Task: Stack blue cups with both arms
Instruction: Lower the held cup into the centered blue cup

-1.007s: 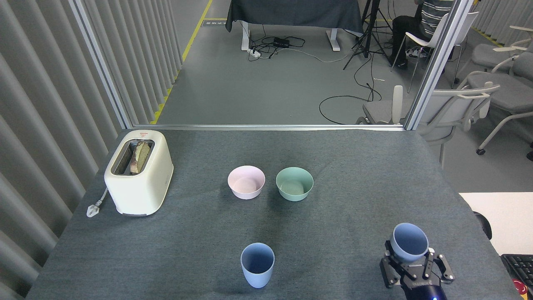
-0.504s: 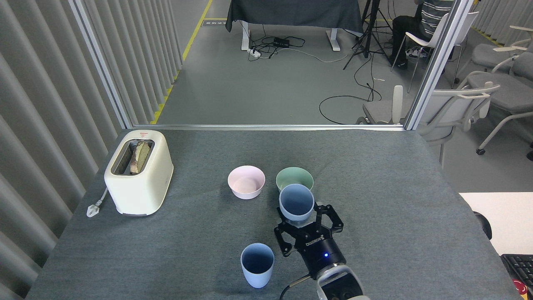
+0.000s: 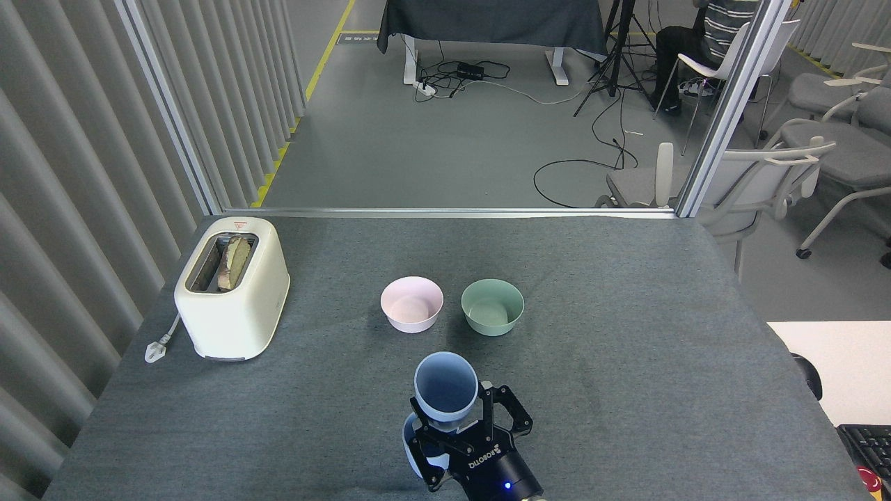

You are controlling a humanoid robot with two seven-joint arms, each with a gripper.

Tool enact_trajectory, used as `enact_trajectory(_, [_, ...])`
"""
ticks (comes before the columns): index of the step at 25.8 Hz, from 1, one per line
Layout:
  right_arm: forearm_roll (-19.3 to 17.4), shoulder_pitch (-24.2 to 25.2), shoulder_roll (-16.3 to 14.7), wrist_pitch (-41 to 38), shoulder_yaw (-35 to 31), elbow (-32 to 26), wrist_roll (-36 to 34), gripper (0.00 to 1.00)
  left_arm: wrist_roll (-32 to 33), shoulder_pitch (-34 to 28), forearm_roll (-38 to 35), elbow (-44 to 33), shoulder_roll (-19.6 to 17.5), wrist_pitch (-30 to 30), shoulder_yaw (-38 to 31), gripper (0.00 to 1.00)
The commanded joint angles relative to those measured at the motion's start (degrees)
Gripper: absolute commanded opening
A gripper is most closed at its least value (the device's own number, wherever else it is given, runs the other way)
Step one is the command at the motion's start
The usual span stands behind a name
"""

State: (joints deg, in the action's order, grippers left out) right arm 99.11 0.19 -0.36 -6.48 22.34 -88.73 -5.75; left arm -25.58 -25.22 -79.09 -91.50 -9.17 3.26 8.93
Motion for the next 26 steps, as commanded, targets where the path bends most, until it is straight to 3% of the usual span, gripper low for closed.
enact_trajectory(1, [-0.06,0.34,0.01,-0.28,0.34,-0.39,-0.31,0.63,0.0,0.0,-0.01,0.01,0.03,-0.01,0.03,1.0])
enact_trajectory(14, [-0.23,0.16,0.1,-0.28,0.16,3.57,-0.58,0.65,0.0,0.17,-0.01,0.01,0.03,-0.01,-0.05,1.0])
enact_trajectory(21, [-0.32,-0.19,1.86,-0.37,0.16,7.0,-1.45,0.66,0.0,0.09,-0.01,0.01,0.03,-0.01,-0.05,1.0])
enact_trajectory(26, [-0.41,-0.19,1.77,-0.28,0.16,8.4,-1.81,0.73,0.0,0.09,-0.01,0.01,0.03,-0.01,-0.05,1.0])
